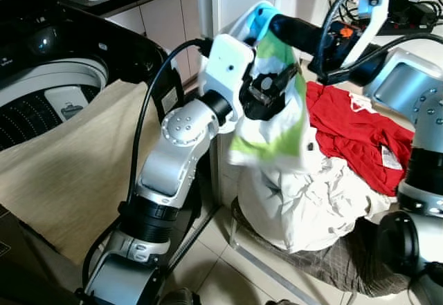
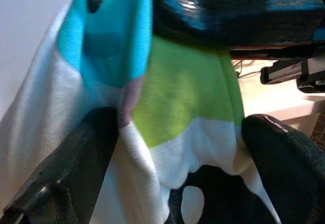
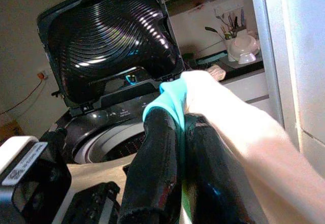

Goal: Clothes washing

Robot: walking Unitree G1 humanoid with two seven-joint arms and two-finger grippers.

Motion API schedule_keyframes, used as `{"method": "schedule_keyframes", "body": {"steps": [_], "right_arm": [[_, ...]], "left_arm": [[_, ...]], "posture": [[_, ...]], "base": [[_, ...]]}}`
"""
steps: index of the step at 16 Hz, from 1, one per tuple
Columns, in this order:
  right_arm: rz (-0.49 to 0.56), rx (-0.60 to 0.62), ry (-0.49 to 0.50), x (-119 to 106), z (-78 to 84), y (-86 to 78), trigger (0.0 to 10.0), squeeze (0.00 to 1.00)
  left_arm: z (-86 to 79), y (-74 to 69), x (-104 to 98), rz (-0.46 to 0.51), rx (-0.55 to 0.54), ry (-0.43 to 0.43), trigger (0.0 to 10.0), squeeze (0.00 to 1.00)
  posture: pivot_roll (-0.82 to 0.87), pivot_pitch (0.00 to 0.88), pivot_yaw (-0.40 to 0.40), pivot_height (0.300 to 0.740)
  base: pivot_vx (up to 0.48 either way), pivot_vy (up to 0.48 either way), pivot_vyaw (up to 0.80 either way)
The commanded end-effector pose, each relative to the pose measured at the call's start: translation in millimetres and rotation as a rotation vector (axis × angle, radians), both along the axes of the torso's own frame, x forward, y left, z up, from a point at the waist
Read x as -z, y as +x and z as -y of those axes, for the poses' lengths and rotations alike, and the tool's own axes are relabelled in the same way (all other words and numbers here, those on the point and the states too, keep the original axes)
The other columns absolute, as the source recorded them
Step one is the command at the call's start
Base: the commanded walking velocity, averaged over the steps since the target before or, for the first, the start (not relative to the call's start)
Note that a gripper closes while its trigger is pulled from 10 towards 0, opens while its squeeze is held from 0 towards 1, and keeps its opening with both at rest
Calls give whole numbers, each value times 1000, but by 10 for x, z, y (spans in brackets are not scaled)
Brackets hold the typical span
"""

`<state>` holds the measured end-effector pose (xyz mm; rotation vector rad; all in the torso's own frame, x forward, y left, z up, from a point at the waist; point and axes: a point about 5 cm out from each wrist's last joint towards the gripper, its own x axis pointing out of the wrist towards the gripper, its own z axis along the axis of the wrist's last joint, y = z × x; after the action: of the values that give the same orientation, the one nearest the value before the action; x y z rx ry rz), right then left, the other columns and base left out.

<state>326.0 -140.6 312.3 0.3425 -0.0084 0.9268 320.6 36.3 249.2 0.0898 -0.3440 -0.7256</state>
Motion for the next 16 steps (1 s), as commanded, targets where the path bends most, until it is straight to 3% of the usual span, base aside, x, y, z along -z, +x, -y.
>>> {"method": "schedule_keyframes", "body": {"steps": [1,2,3,16], "right_arm": [[38,-20,24,-101,-16,-70,0,0],[39,-19,26,-108,-24,-78,0,0],[40,-19,28,-119,-36,-93,0,0],[16,32,48,-64,-28,-98,0,0]], "left_arm": [[4,32,50,-17,-22,32,5961,1000],[-2,41,71,-18,-34,44,0,90],[-17,57,114,-30,-57,57,0,0],[-146,124,96,-66,-72,-11,0,0]], "posture": [[-57,0,39,740],[-57,0,40,740],[-57,0,40,740],[-46,0,53,740]], "base": [[0,0,0],[0,0,0],[0,0,0],[0,0,0]]}}
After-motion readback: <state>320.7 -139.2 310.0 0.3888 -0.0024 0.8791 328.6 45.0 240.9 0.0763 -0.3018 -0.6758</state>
